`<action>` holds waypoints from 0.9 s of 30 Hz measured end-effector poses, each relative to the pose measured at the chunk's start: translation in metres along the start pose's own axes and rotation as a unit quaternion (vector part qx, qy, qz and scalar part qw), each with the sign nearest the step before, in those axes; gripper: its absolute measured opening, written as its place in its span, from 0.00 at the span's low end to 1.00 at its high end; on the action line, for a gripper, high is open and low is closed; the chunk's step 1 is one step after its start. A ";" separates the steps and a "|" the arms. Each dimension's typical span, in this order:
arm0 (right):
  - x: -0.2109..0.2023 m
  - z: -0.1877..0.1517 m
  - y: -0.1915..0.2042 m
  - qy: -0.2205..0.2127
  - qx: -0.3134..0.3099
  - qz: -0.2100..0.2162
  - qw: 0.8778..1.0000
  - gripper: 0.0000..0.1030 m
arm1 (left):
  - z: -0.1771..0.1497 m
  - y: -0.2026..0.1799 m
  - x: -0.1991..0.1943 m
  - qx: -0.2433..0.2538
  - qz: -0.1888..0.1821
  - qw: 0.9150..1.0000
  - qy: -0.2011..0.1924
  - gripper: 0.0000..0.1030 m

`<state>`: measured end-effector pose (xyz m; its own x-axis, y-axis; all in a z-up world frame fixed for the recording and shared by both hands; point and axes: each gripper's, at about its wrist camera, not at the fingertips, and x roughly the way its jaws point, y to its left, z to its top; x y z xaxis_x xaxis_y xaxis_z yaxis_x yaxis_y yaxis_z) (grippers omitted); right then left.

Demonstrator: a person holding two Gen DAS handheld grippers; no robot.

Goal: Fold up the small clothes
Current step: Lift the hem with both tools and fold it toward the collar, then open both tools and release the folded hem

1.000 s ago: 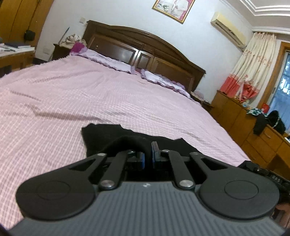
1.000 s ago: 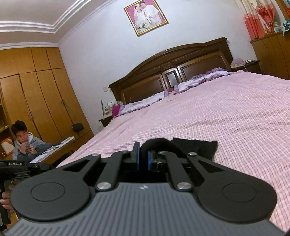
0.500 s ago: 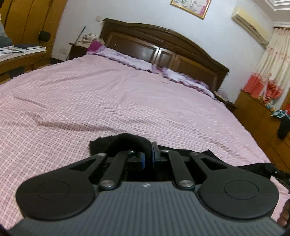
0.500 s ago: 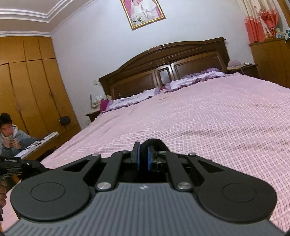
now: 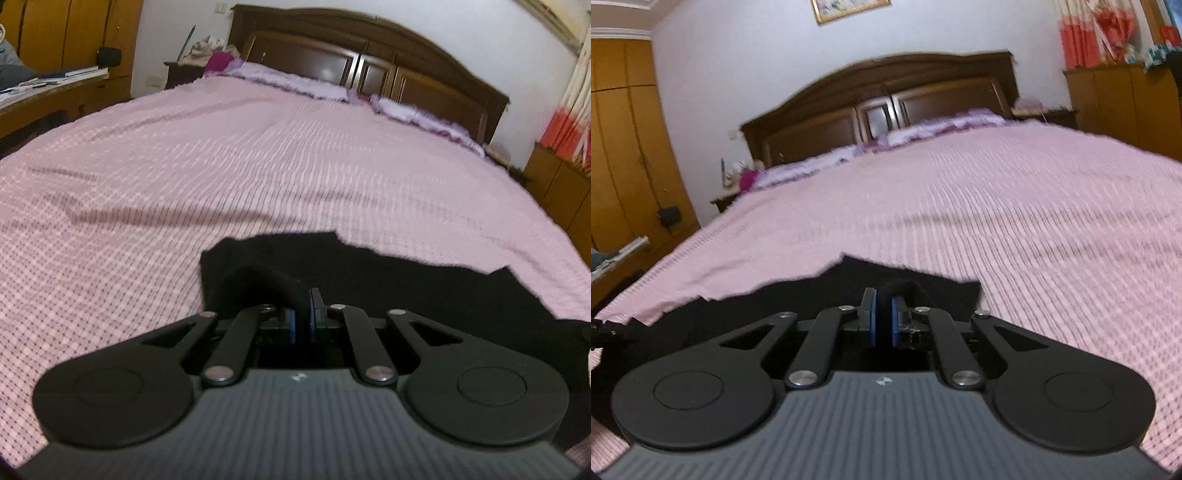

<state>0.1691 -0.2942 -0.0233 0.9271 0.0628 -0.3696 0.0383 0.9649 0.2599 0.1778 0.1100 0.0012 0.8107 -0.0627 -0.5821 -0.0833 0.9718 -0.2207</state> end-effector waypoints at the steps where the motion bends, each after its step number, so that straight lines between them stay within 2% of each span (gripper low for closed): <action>1: 0.005 -0.003 -0.005 0.011 0.006 0.000 1.000 0.08 | -0.002 0.002 0.003 0.000 0.001 1.000 0.002 0.11; 3: 0.016 -0.009 -0.014 0.039 0.024 0.004 0.999 0.08 | -0.005 0.005 0.005 -0.003 0.003 1.000 0.003 0.11; 9: 0.022 -0.010 -0.026 0.067 0.059 0.016 0.996 0.10 | -0.006 0.001 0.001 0.012 0.003 1.000 0.014 0.13; 11: 0.019 -0.008 -0.026 0.077 0.063 0.023 0.995 0.17 | -0.005 0.000 -0.008 0.015 -0.010 1.000 0.019 0.22; 13: 0.013 -0.005 -0.024 0.084 0.067 0.029 0.994 0.22 | -0.004 0.000 -0.018 0.012 -0.023 0.999 0.020 0.36; 15: 0.004 -0.001 -0.025 0.089 0.077 0.038 0.992 0.28 | -0.003 0.001 -0.028 0.011 -0.029 0.999 0.022 0.41; 17: -0.007 0.000 -0.029 0.091 0.097 0.048 0.990 0.40 | -0.003 0.000 -0.035 0.016 -0.034 0.999 0.028 0.41; 20: -0.027 0.000 -0.032 0.089 0.122 0.067 0.986 0.52 | -0.005 0.002 -0.044 0.013 -0.051 0.998 0.039 0.41; 27: -0.046 -0.003 -0.024 0.100 0.111 0.082 0.985 0.55 | -0.016 0.004 -0.045 -0.002 -0.072 0.995 0.064 0.41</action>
<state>0.1250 -0.3195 -0.0151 0.8361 0.2846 -0.4690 -0.0049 0.8588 0.5123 0.1315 0.1134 0.0135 0.7333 -0.2296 -0.6400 0.0256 0.9499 -0.3114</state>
